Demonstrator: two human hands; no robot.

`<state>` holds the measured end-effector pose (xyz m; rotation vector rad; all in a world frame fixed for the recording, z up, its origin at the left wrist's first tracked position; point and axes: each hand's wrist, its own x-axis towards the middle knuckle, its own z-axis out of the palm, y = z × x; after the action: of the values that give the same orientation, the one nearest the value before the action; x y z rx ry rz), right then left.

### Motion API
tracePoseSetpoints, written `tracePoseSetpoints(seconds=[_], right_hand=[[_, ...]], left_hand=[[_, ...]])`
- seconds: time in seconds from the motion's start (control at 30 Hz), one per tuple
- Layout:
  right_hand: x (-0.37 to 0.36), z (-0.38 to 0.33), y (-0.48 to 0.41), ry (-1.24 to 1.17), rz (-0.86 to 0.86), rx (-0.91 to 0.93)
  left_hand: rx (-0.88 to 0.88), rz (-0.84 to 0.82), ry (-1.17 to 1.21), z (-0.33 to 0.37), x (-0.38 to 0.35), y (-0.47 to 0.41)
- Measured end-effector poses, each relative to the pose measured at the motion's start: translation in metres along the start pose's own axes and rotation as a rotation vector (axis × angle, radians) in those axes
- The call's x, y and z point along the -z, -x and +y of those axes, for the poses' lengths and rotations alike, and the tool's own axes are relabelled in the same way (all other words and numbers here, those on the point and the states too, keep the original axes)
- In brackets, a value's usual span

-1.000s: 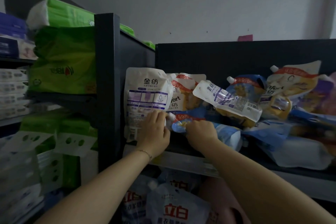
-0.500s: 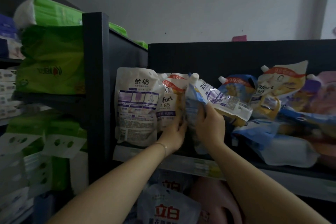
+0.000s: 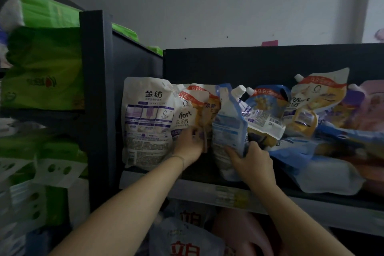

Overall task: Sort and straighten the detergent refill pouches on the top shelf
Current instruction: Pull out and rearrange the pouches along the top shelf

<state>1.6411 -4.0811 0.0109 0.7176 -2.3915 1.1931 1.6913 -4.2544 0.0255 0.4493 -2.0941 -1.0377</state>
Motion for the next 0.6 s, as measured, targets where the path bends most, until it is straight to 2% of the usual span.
tracePoseSetpoints(seconds=[0.1, 0.27, 0.33, 0.5, 0.6], right_hand=[[-0.003, 0.000, 0.003, 0.000, 0.043, 0.041], [-0.009, 0.003, 0.006, -0.004, 0.094, 0.095], [-0.011, 0.006, 0.005, -0.025, 0.108, 0.109], [-0.015, 0.011, 0.003, -0.069, 0.102, 0.104], [-0.015, 0.011, 0.002, -0.067, 0.099, 0.104]], left_hand=[[0.097, 0.168, -0.099, -0.003, -0.001, -0.018], [0.239, 0.245, -0.252, 0.006, -0.019, -0.035], [0.237, 0.265, -0.363, 0.008, -0.027, -0.041], [-0.115, 0.079, -0.814, -0.003, -0.021, -0.055], [-0.091, -0.026, -0.858, -0.011, -0.014, -0.063]])
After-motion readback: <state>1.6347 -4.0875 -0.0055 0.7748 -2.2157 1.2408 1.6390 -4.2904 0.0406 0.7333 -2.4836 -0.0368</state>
